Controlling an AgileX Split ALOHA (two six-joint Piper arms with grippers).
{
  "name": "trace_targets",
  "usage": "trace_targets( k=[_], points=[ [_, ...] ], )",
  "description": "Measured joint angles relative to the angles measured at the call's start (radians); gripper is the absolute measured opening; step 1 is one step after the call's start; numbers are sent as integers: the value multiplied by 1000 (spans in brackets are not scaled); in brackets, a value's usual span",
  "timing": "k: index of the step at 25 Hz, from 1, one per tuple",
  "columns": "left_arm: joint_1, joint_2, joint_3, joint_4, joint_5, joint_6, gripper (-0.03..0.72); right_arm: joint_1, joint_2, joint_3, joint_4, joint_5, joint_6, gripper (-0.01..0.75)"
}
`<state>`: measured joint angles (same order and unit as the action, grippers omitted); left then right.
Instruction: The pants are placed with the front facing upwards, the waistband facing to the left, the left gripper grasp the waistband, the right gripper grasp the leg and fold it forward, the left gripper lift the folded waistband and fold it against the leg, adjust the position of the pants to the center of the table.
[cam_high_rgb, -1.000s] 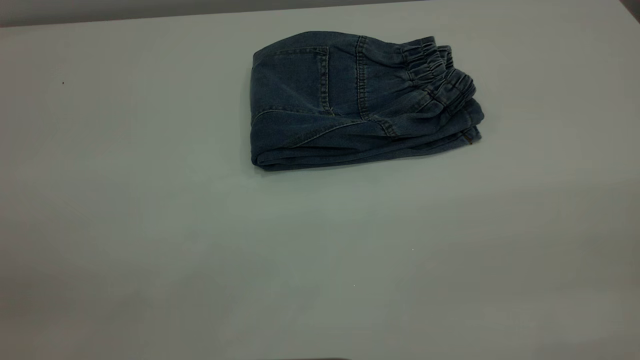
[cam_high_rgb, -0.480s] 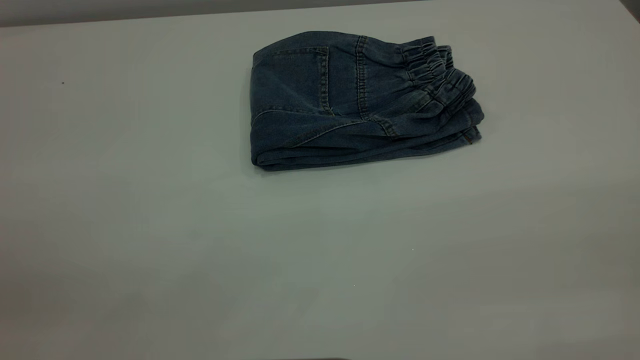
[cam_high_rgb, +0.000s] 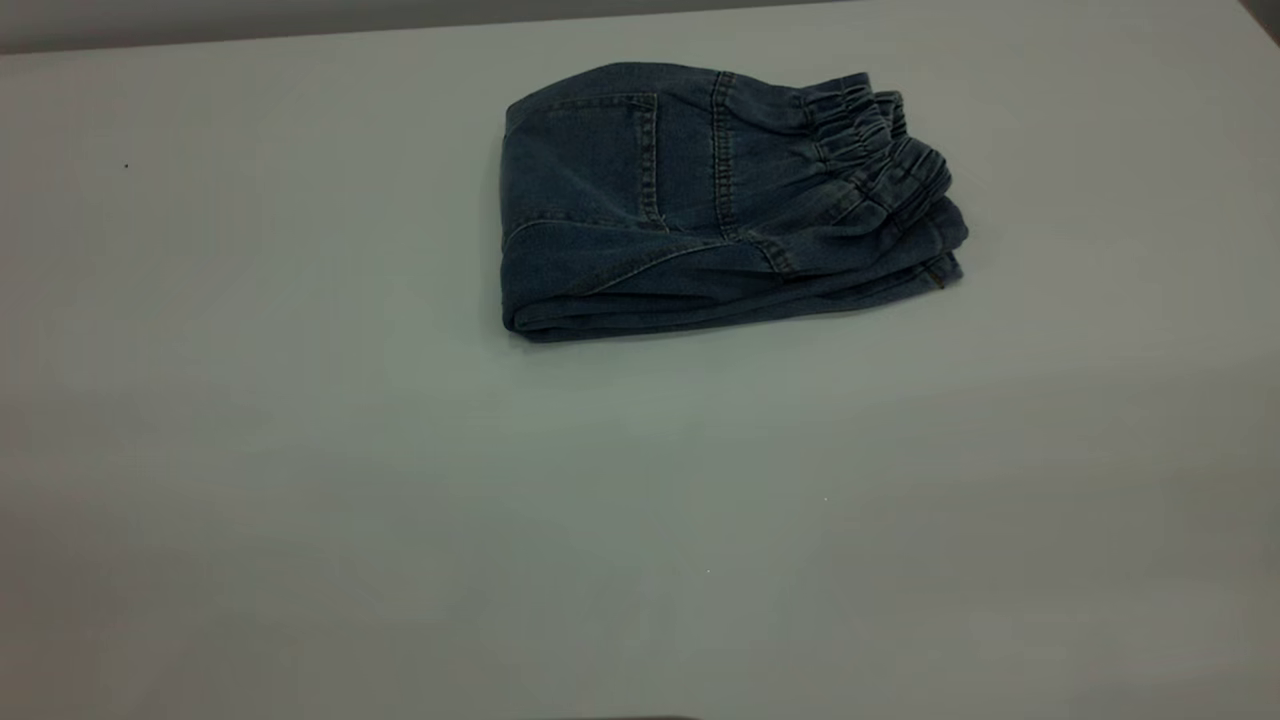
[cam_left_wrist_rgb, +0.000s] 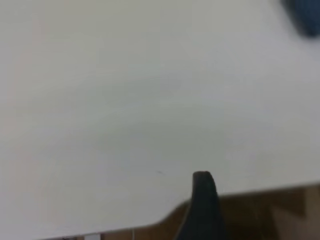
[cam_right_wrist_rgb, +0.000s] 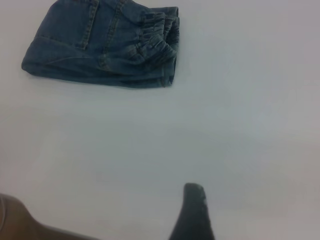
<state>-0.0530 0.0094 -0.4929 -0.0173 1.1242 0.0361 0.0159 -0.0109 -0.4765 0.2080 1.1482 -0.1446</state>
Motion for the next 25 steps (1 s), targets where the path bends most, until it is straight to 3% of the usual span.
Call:
trace_targets(
  k=[5,10,18,25],
  points=[
    [71,-28,0,0,3,1,515,-9,0,0,2,0,0,497],
    [75,-28,0,0,3,1,515,-16,0,0,13,0,0,497],
    [75,-28,0,0,3,1,515,-109,0,0,22,0,0,497],
    [75,-28,0,0,3,1,515,-111,0,1,20,0,0,496]
  ],
)
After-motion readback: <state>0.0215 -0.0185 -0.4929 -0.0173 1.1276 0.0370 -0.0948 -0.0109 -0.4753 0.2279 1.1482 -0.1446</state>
